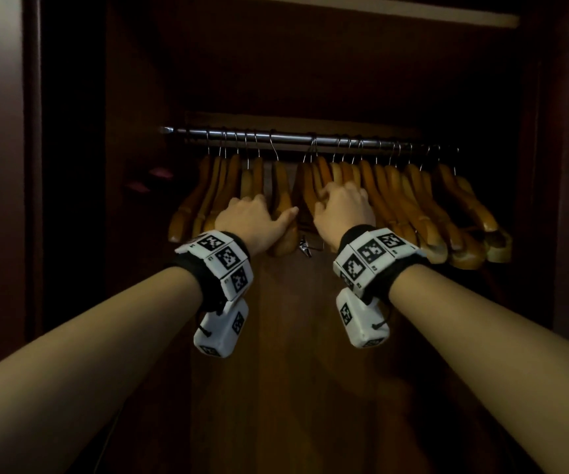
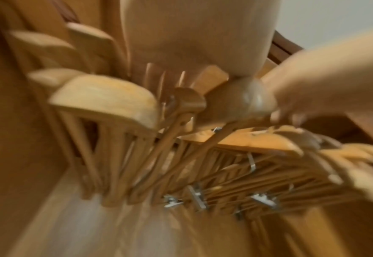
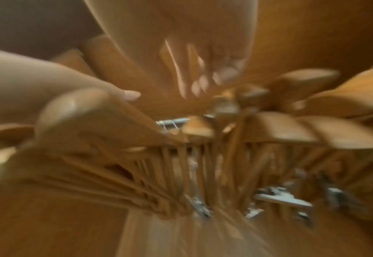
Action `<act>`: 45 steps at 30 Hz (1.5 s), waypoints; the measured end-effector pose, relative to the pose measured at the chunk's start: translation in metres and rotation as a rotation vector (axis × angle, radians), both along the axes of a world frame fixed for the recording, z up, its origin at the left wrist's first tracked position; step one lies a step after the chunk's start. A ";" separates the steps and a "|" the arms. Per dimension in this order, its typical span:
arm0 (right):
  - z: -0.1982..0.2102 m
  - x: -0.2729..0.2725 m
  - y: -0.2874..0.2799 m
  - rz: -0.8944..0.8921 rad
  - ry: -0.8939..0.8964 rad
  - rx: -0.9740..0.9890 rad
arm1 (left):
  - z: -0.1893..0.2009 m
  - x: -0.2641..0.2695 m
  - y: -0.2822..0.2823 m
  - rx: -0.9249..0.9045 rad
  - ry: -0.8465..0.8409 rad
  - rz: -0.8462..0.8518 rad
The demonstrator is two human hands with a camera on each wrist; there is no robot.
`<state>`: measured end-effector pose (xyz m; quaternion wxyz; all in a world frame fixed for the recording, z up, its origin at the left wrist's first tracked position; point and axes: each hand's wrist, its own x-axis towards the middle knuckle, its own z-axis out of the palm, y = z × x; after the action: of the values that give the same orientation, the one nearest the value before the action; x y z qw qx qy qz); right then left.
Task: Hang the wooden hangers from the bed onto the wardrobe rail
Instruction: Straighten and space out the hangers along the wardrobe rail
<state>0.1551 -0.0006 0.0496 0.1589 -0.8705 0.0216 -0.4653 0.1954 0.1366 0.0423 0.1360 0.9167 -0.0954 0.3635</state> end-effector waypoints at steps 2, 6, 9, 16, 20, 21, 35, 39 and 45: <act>-0.005 0.000 -0.008 -0.072 0.103 -0.068 | 0.001 0.005 -0.005 -0.013 0.009 -0.072; -0.013 0.002 -0.009 -0.165 0.113 -0.246 | 0.001 0.004 -0.011 0.042 0.004 -0.284; -0.015 0.003 -0.005 -0.186 0.131 -0.203 | -0.001 0.000 -0.011 -0.026 0.040 -0.329; -0.015 0.008 -0.001 -0.279 0.197 -0.284 | -0.008 -0.001 -0.003 -0.115 0.044 -0.343; -0.018 0.009 0.004 -0.277 0.188 -0.266 | -0.009 -0.005 -0.003 -0.119 0.041 -0.343; -0.018 0.009 0.005 -0.266 0.189 -0.251 | -0.009 -0.004 -0.002 -0.117 0.039 -0.346; -0.012 0.009 0.011 -0.239 0.212 -0.190 | -0.009 -0.006 -0.001 -0.112 0.046 -0.348; -0.006 0.007 0.012 -0.142 0.278 -0.085 | -0.010 -0.008 0.000 -0.110 0.044 -0.356; -0.012 0.012 0.025 0.024 0.297 0.187 | -0.010 -0.006 0.002 -0.105 0.050 -0.361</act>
<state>0.1668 0.0241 0.0379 0.2399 -0.9112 0.0775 -0.3257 0.1891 0.1385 0.0323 0.2490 0.8851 -0.2358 0.3146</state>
